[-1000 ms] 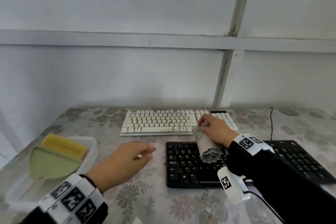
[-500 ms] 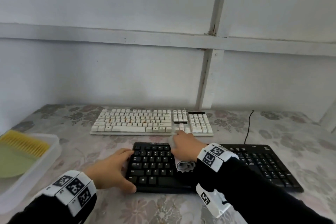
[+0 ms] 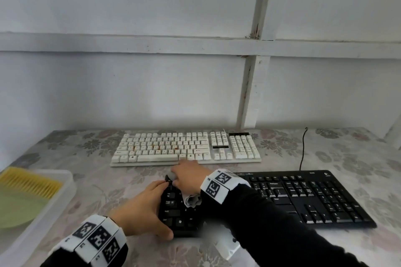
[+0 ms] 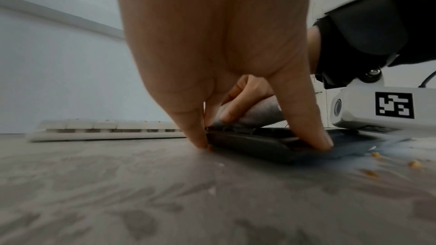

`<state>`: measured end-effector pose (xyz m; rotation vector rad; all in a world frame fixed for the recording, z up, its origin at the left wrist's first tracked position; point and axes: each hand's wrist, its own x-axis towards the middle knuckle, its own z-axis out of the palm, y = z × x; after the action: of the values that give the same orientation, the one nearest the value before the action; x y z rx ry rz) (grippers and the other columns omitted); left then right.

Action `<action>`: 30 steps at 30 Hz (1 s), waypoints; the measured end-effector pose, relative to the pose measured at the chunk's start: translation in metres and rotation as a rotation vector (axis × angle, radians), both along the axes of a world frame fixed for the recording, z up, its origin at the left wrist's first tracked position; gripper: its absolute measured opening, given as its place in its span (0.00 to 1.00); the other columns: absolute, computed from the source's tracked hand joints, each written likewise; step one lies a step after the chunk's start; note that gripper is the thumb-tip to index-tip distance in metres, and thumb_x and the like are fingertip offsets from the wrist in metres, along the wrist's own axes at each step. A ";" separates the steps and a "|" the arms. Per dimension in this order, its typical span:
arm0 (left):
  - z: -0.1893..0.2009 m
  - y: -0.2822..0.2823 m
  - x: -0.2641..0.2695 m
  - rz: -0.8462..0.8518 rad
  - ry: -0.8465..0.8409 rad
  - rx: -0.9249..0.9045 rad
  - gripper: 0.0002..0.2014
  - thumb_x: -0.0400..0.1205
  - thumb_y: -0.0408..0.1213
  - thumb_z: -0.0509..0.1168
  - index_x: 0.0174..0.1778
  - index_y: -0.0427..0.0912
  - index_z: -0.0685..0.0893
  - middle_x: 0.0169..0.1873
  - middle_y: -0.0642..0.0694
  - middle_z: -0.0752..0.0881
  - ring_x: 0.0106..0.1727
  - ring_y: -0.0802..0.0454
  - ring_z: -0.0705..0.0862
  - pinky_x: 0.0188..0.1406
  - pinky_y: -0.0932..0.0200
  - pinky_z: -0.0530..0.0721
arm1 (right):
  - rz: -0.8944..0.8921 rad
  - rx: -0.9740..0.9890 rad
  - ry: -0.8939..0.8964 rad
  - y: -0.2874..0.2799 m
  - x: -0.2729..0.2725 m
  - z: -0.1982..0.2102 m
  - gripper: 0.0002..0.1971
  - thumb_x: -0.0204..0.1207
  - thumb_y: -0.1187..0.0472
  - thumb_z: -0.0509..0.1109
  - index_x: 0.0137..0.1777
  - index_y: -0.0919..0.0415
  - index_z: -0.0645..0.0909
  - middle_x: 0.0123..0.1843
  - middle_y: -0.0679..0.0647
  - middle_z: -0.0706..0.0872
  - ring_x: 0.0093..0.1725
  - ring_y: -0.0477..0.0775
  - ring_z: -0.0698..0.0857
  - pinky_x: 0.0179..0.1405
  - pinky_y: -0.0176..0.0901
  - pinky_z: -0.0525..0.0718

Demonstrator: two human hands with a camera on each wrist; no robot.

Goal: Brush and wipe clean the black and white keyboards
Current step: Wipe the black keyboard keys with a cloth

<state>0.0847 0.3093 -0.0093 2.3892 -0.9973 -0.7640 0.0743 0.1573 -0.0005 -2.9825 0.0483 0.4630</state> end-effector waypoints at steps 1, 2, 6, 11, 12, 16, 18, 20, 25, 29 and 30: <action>0.001 0.000 -0.001 -0.008 -0.014 0.004 0.54 0.63 0.44 0.80 0.80 0.50 0.52 0.66 0.65 0.55 0.70 0.63 0.64 0.71 0.69 0.64 | -0.001 -0.027 0.014 0.001 0.000 0.000 0.16 0.83 0.62 0.61 0.68 0.66 0.75 0.69 0.65 0.73 0.67 0.69 0.73 0.65 0.57 0.76; 0.003 -0.001 -0.002 -0.014 -0.025 0.008 0.53 0.64 0.44 0.80 0.79 0.50 0.53 0.66 0.65 0.56 0.68 0.64 0.64 0.70 0.70 0.63 | 0.004 -0.056 0.028 0.002 -0.001 0.001 0.16 0.83 0.63 0.61 0.68 0.66 0.75 0.69 0.64 0.73 0.67 0.68 0.73 0.65 0.57 0.75; 0.007 -0.002 -0.004 -0.017 -0.037 0.024 0.51 0.64 0.43 0.79 0.79 0.51 0.55 0.64 0.66 0.55 0.64 0.65 0.63 0.67 0.72 0.61 | 0.029 -0.188 0.055 -0.005 -0.007 0.011 0.17 0.83 0.69 0.58 0.70 0.67 0.74 0.71 0.64 0.73 0.70 0.64 0.71 0.67 0.53 0.70; 0.009 -0.006 -0.004 -0.025 -0.060 0.071 0.50 0.64 0.44 0.79 0.78 0.51 0.56 0.64 0.64 0.58 0.64 0.64 0.64 0.66 0.70 0.64 | 0.001 -0.268 0.116 -0.033 -0.020 0.012 0.12 0.81 0.72 0.58 0.60 0.64 0.77 0.70 0.63 0.75 0.70 0.64 0.73 0.70 0.55 0.69; 0.009 -0.007 -0.004 -0.027 -0.068 0.085 0.50 0.64 0.45 0.79 0.78 0.50 0.56 0.64 0.63 0.58 0.65 0.63 0.64 0.67 0.69 0.64 | -0.024 -0.268 0.120 -0.040 -0.024 0.009 0.13 0.81 0.72 0.58 0.62 0.64 0.78 0.70 0.63 0.75 0.70 0.64 0.73 0.70 0.55 0.70; 0.008 -0.009 -0.003 -0.016 -0.064 0.109 0.54 0.63 0.46 0.79 0.80 0.49 0.52 0.70 0.60 0.60 0.72 0.58 0.65 0.71 0.65 0.65 | -0.144 -0.171 0.083 -0.071 -0.044 0.005 0.13 0.80 0.72 0.60 0.62 0.64 0.79 0.71 0.63 0.75 0.70 0.66 0.73 0.71 0.58 0.73; 0.009 -0.009 -0.005 -0.008 -0.062 0.119 0.57 0.63 0.45 0.79 0.81 0.50 0.46 0.76 0.57 0.57 0.75 0.56 0.62 0.74 0.62 0.63 | -0.177 -0.136 0.072 -0.090 -0.054 0.003 0.13 0.80 0.71 0.60 0.61 0.61 0.78 0.71 0.61 0.75 0.69 0.65 0.73 0.71 0.56 0.74; 0.011 -0.010 -0.007 -0.013 -0.069 0.126 0.56 0.64 0.45 0.78 0.81 0.51 0.46 0.77 0.57 0.57 0.76 0.57 0.62 0.74 0.62 0.62 | -0.214 -0.108 0.067 -0.111 -0.065 0.001 0.17 0.81 0.70 0.58 0.67 0.60 0.76 0.71 0.59 0.74 0.70 0.63 0.72 0.72 0.56 0.72; 0.010 -0.010 -0.005 -0.001 -0.070 0.151 0.55 0.63 0.45 0.79 0.81 0.50 0.50 0.77 0.57 0.59 0.75 0.57 0.63 0.73 0.63 0.63 | -0.327 -0.082 0.065 -0.163 -0.093 -0.005 0.22 0.81 0.70 0.57 0.72 0.51 0.74 0.73 0.54 0.73 0.73 0.62 0.68 0.74 0.57 0.69; 0.006 -0.008 -0.004 0.023 -0.073 0.145 0.56 0.63 0.47 0.78 0.82 0.49 0.49 0.79 0.56 0.57 0.77 0.57 0.61 0.74 0.63 0.62 | -0.419 -0.101 0.070 -0.196 -0.111 -0.008 0.22 0.82 0.67 0.57 0.73 0.47 0.72 0.70 0.52 0.74 0.71 0.61 0.70 0.73 0.57 0.71; 0.006 -0.008 -0.005 0.020 -0.067 0.141 0.56 0.63 0.46 0.78 0.81 0.49 0.49 0.79 0.56 0.57 0.77 0.57 0.61 0.74 0.63 0.62 | -0.433 -0.121 0.077 -0.203 -0.114 -0.009 0.22 0.82 0.68 0.57 0.72 0.48 0.74 0.69 0.52 0.75 0.70 0.63 0.71 0.71 0.56 0.72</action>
<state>0.0799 0.3014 -0.0034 2.5567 -0.9742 -0.7753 -0.0402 -0.0453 -0.0096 -2.9397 0.7343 0.5309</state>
